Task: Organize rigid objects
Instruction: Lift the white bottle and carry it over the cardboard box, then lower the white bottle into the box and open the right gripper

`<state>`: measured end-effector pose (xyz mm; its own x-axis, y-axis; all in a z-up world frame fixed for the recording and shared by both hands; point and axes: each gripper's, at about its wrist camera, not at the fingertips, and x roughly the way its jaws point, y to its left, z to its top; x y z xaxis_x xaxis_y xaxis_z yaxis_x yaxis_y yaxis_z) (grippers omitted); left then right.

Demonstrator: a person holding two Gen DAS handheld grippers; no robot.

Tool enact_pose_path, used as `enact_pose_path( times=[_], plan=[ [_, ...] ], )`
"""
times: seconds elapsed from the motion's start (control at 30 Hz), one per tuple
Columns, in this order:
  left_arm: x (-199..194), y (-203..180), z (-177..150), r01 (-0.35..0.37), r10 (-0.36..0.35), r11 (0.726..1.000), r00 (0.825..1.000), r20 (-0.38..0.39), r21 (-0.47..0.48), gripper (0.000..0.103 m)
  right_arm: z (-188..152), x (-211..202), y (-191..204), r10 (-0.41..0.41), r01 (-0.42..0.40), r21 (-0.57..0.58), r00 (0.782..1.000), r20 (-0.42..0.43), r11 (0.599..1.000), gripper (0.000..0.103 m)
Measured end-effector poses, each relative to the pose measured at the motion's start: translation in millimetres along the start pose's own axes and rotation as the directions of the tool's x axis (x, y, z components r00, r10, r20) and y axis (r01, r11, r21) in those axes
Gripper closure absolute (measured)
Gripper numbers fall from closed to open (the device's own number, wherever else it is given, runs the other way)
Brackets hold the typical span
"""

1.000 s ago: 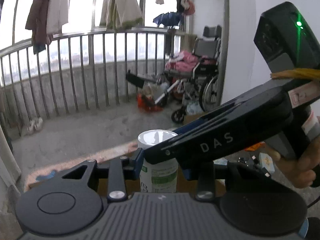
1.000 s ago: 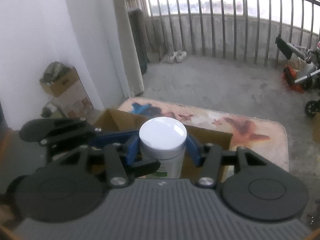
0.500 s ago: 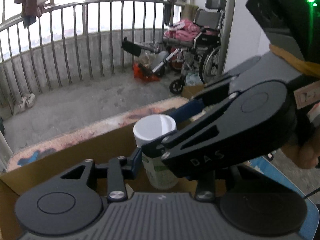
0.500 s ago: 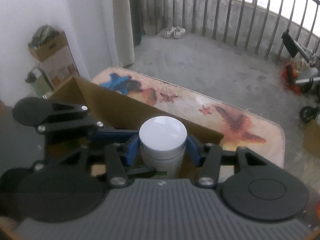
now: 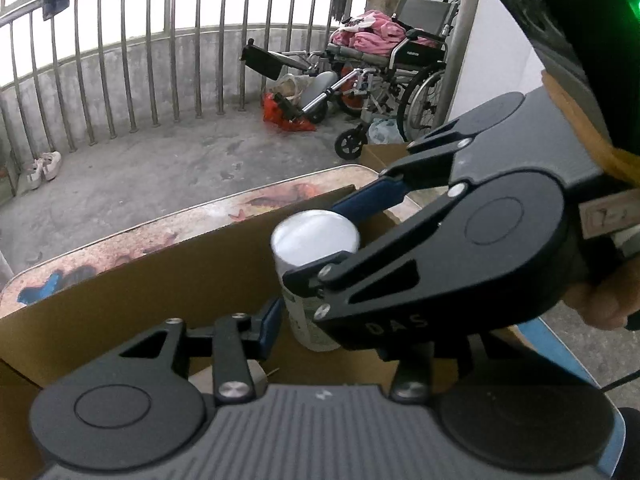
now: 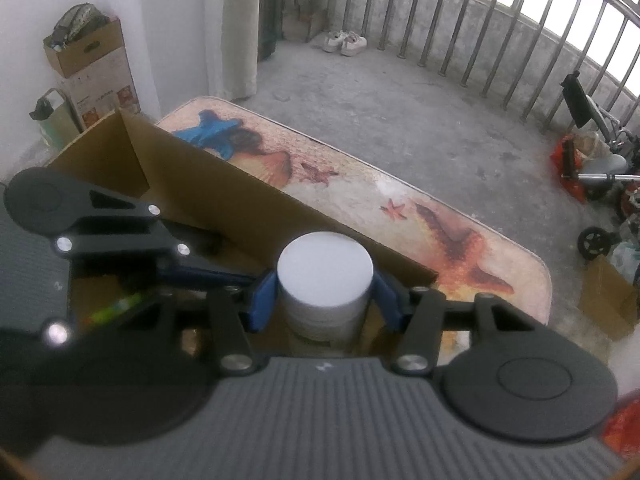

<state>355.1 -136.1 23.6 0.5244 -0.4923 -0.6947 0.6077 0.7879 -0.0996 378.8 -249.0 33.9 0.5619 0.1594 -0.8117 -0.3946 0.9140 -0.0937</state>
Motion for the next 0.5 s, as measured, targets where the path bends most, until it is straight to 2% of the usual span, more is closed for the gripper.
enact_pose_path(
  times=[0.17,0.3,0.5],
  plan=[
    [0,-4,4,-0.014,0.014,1.0,1.0,0.006,-0.002,0.054,0,-4,-2,0.001,-0.001,0.013,1.0,0.012,1.0,0.042],
    [-3,-5,5,-0.025,0.025,1.0,1.0,0.009,0.001,0.049,-3,-9,-3,0.003,-0.004,0.024,1.0,0.022,1.0,0.039],
    [-22,-3,9,-0.042,0.043,0.999,0.998,0.041,-0.003,0.035,-5,-25,-7,0.021,-0.025,0.07,0.998,0.054,0.997,0.039]
  ],
)
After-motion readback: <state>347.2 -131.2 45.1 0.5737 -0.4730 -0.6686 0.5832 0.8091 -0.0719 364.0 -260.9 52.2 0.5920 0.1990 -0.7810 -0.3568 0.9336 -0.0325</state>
